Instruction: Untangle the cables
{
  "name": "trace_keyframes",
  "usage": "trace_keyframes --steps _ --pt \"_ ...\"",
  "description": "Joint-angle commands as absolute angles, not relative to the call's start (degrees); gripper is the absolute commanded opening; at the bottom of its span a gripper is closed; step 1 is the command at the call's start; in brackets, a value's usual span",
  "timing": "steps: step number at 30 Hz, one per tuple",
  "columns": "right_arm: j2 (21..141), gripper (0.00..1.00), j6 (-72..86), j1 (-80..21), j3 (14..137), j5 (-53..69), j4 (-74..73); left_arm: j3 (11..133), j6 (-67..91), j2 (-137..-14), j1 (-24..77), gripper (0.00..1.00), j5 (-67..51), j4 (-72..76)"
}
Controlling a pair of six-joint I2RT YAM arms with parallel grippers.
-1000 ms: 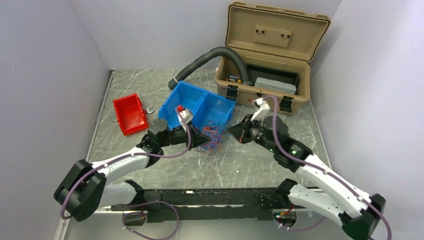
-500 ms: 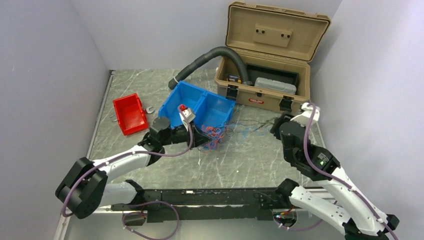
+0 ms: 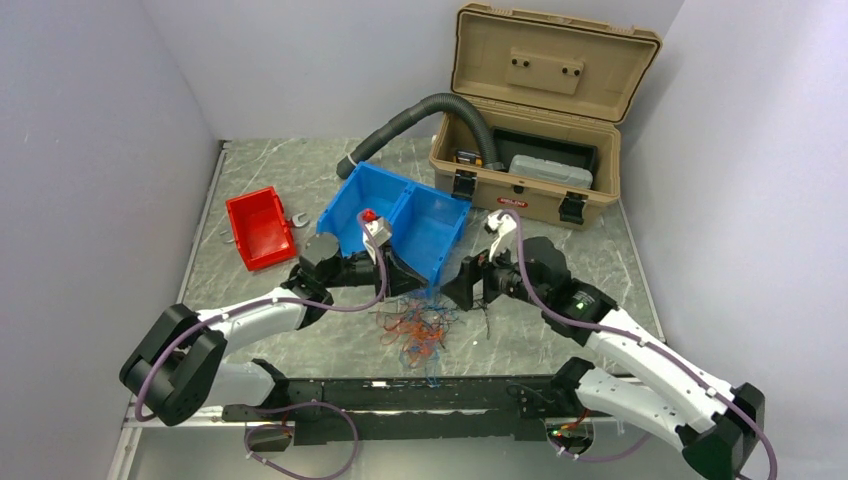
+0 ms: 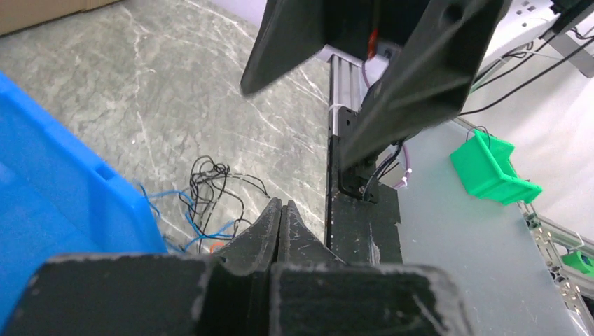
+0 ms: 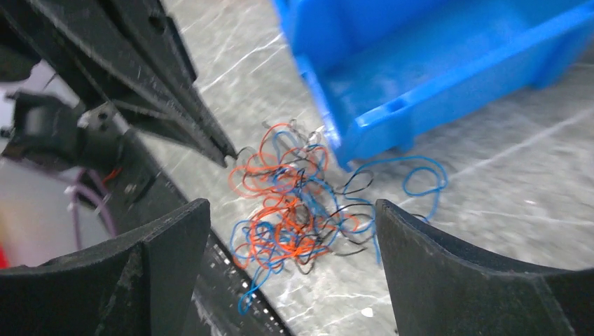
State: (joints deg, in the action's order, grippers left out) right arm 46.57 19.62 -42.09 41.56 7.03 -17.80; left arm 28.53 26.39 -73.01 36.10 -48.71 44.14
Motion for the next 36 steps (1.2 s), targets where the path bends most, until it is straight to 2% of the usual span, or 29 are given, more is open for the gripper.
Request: trace_keyframes --steps 1,3,6,11,13,17,22,30,33,36 --pt "48.0 0.89 18.9 -42.2 38.3 23.1 -4.0 29.5 28.4 -73.5 36.0 0.0 -52.3 50.4" --pt "49.1 0.89 18.6 -42.2 38.3 21.9 -5.2 30.0 27.6 -73.4 36.0 0.02 -51.7 48.3" --pt "50.3 0.87 18.8 -42.1 38.2 18.7 -8.6 32.1 22.5 -72.3 36.3 0.21 -46.8 36.7" --pt "51.4 0.83 24.4 -42.4 34.6 13.5 -11.9 36.9 13.8 -67.7 42.8 0.48 -26.0 3.9" --pt "50.6 0.84 27.3 -42.8 30.4 14.3 -9.7 35.3 16.6 -65.5 45.2 0.58 -20.8 -0.6" --pt "49.4 0.83 31.8 -45.3 25.2 15.1 -5.7 29.8 23.0 -61.0 47.4 0.66 -19.9 -2.5" --pt "51.4 0.81 33.7 -51.2 22.5 12.2 -3.6 26.9 25.2 -62.7 51.1 0.67 -19.5 -0.6" --pt "59.8 0.77 36.1 -57.8 21.8 9.2 5.8 28.7 23.2 -71.5 55.0 0.71 -20.1 3.8" --pt "62.7 0.71 36.9 -60.4 21.8 5.9 6.9 29.1 23.6 -73.8 55.0 0.64 -21.0 5.7" --pt "63.6 0.57 37.7 -61.2 20.5 4.2 9.6 29.1 23.6 -75.0 55.1 0.51 -20.9 7.0"
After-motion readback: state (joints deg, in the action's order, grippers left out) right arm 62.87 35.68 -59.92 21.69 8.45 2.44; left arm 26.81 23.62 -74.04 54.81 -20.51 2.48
